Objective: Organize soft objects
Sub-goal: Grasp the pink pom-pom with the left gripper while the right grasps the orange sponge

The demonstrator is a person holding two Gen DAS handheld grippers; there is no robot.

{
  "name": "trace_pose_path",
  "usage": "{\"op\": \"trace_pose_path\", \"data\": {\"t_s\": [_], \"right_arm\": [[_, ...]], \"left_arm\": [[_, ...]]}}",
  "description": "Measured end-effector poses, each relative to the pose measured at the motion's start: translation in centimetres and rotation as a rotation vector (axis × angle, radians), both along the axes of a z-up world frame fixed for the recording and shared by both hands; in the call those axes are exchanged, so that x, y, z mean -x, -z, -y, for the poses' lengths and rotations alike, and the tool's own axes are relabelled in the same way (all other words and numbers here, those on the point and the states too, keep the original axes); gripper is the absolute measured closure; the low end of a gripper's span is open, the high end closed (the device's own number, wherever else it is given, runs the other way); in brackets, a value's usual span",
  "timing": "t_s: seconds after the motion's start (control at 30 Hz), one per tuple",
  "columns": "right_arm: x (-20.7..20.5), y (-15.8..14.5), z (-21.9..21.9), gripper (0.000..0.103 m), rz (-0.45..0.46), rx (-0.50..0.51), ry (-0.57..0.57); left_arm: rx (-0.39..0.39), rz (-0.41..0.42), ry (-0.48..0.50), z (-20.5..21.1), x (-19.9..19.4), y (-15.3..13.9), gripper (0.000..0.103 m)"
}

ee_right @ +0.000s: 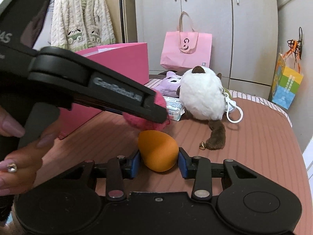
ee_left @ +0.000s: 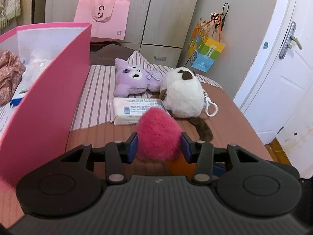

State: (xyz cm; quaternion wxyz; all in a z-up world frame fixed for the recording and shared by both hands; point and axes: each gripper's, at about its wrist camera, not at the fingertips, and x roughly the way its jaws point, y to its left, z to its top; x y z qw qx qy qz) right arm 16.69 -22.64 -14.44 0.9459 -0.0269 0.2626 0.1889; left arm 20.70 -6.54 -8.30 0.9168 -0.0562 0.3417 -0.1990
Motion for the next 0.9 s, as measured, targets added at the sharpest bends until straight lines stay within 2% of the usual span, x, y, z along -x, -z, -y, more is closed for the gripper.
{"op": "trace_pose_path", "data": {"t_s": [0.33,0.57,0.73,0.9], "right_arm": [[1.6,-0.3,0.0,0.059,0.017,-0.008,0.02],[2.2,-0.1,0.4,0.059,0.023,0.003,0.046],[1.9,0.1,1.3,0.059,0.013,-0.012,0.063],[1.4,0.4,1.8,0.059,0.013,0.003,0.08]], "left_arm": [[0.012,0.003,-0.007,-2.3,3.2,-0.5,0.066],[-0.004,-0.018,-0.018,-1.9,2.7,0.6,0.066],[-0.035,0.023,-0.046,-1.0,1.8,0.6,0.053],[-0.048,0.025,-0.042,-0.1,0.8,0.8,0.046]]}}
